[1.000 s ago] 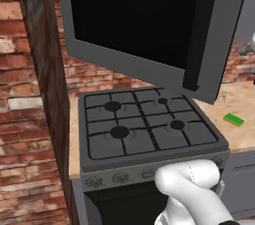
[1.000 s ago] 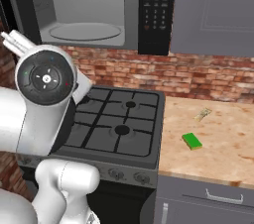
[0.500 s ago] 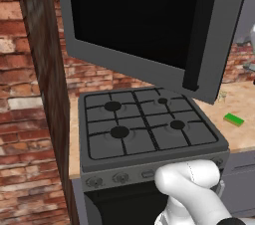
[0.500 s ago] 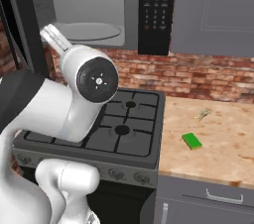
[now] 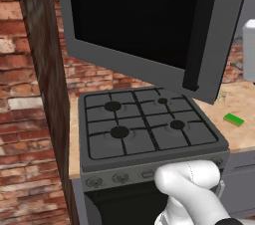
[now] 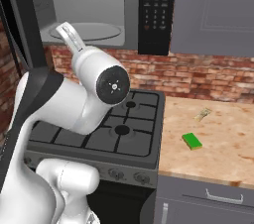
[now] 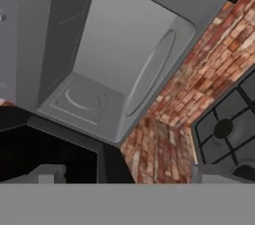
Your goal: Place the sponge inside the microwave to prepare for sanitizing.
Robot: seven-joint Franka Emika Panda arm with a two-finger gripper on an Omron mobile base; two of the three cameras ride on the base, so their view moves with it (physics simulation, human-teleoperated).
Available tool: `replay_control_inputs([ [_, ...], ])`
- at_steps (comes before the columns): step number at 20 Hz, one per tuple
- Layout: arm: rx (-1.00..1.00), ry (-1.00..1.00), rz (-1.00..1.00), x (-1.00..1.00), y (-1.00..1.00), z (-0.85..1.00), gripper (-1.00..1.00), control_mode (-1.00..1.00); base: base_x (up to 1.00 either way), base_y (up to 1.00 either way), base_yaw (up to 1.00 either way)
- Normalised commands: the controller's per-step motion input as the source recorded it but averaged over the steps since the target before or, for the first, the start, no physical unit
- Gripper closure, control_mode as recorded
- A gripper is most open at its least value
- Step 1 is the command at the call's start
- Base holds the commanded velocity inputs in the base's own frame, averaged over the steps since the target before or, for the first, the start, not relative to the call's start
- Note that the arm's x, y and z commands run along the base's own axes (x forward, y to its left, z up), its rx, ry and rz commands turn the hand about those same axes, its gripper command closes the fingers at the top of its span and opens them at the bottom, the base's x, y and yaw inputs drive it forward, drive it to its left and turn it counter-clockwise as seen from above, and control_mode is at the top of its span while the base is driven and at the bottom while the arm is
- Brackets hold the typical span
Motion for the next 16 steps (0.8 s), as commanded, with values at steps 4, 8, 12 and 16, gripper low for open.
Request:
replay_control_inputs([
  [4,0.08,0.00,0.00,0.31,0.11,-0.04,-1.00,-1.00,0.00,0.00,0.00],
  [8,0.06,0.00,0.09,0.26,0.13,-0.01,-1.00,-1.00,0.00,0.00,0.00],
  [12,0.11,0.08,0.20,0.18,0.09,0.02,-1.00,-1.00,0.00,0.00,0.00],
  [16,0.11,0.12,0.27,0.05,0.02,0.04,-1.00,-1.00,0.00,0.00,0.00],
])
